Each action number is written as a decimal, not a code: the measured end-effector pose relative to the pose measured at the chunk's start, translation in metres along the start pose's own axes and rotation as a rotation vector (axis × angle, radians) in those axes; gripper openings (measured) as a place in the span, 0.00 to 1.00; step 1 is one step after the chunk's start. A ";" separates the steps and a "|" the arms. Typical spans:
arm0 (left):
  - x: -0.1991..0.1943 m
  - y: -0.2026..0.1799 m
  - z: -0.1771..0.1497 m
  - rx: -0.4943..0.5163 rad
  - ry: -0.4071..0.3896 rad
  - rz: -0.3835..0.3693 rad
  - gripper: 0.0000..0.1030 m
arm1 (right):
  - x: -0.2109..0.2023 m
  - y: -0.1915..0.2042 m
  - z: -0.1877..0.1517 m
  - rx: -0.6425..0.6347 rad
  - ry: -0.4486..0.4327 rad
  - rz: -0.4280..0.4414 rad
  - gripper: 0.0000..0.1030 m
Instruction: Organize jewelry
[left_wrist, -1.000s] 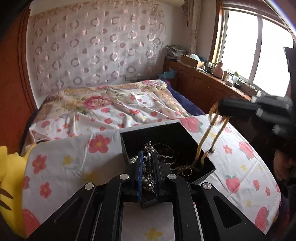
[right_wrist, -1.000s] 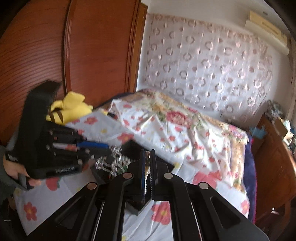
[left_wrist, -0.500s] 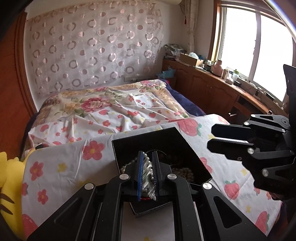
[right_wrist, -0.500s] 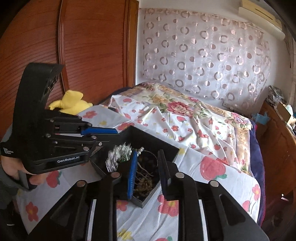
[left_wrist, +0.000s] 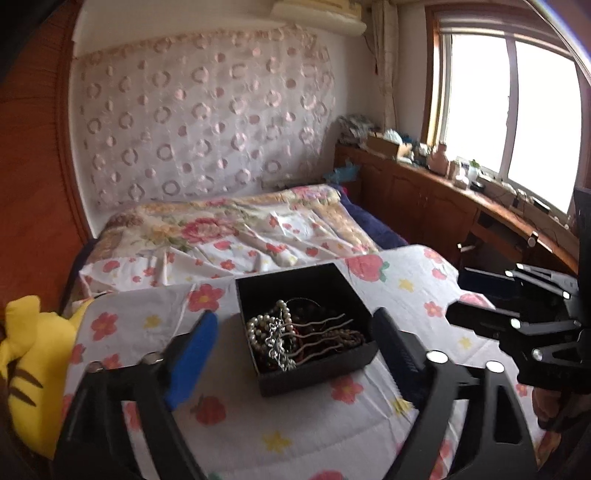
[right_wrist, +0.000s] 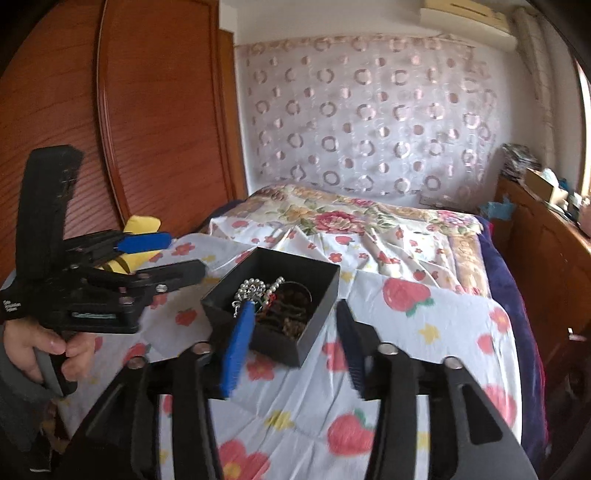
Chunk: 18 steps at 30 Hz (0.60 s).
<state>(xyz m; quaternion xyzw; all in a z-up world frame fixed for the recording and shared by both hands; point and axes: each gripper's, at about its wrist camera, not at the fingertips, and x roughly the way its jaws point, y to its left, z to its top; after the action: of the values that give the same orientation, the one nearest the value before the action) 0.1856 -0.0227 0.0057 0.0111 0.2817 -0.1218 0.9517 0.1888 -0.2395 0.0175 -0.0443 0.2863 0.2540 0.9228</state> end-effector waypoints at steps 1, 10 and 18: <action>-0.009 -0.002 -0.003 -0.003 -0.012 0.003 0.87 | -0.009 0.002 -0.004 0.013 -0.015 -0.010 0.63; -0.087 -0.021 -0.032 -0.029 -0.099 0.089 0.93 | -0.079 0.022 -0.030 0.079 -0.139 -0.109 0.98; -0.128 -0.024 -0.055 -0.058 -0.131 0.160 0.93 | -0.105 0.033 -0.058 0.123 -0.152 -0.190 0.98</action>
<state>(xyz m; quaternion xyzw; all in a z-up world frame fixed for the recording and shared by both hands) 0.0465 -0.0120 0.0302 -0.0021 0.2207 -0.0374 0.9746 0.0691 -0.2703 0.0289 0.0049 0.2249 0.1501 0.9627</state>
